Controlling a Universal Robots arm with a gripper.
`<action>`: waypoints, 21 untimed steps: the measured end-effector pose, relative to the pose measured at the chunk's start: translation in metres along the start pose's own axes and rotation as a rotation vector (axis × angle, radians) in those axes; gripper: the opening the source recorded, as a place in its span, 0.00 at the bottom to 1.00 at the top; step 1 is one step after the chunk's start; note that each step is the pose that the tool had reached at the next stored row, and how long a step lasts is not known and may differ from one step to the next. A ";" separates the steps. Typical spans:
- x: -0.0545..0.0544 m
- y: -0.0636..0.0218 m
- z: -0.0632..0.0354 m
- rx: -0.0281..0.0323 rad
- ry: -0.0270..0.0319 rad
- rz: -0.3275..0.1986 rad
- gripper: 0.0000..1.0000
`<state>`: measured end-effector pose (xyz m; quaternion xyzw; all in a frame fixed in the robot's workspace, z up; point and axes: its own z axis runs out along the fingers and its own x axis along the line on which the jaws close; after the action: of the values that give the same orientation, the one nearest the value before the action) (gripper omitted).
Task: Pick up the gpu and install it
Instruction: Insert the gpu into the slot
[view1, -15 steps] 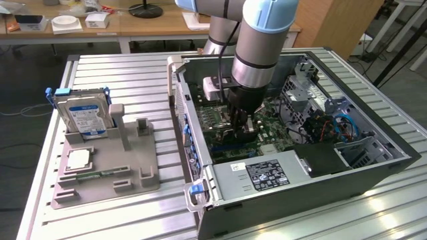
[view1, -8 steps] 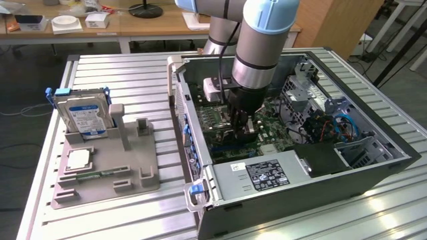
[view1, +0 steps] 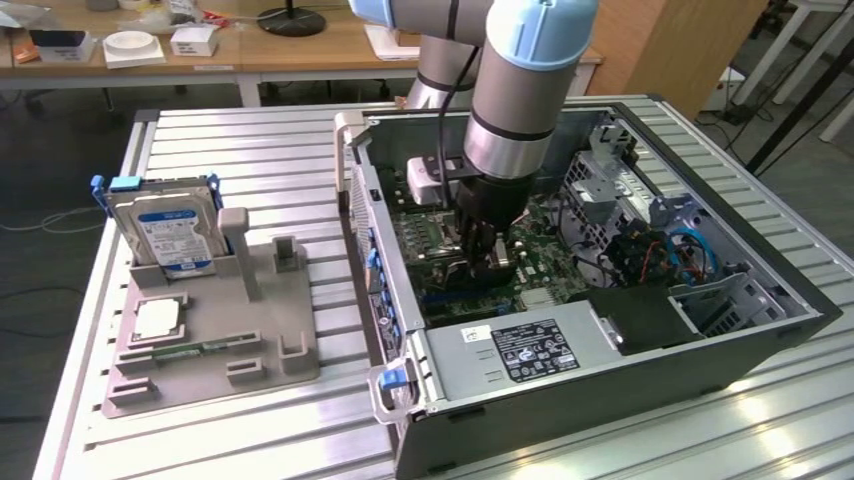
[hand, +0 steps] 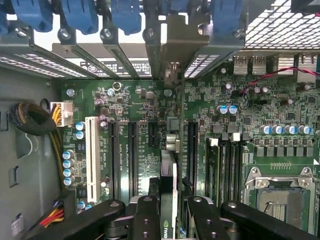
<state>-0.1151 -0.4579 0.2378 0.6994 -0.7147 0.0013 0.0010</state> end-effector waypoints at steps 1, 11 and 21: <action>0.000 -0.0001 -0.0004 -0.0001 0.0002 0.000 0.26; 0.000 -0.0024 -0.0036 0.0001 -0.0001 0.000 0.26; 0.000 -0.0026 -0.0008 0.0016 0.0000 0.000 0.26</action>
<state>-0.1126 -0.4578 0.2386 0.6995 -0.7147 0.0019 0.0004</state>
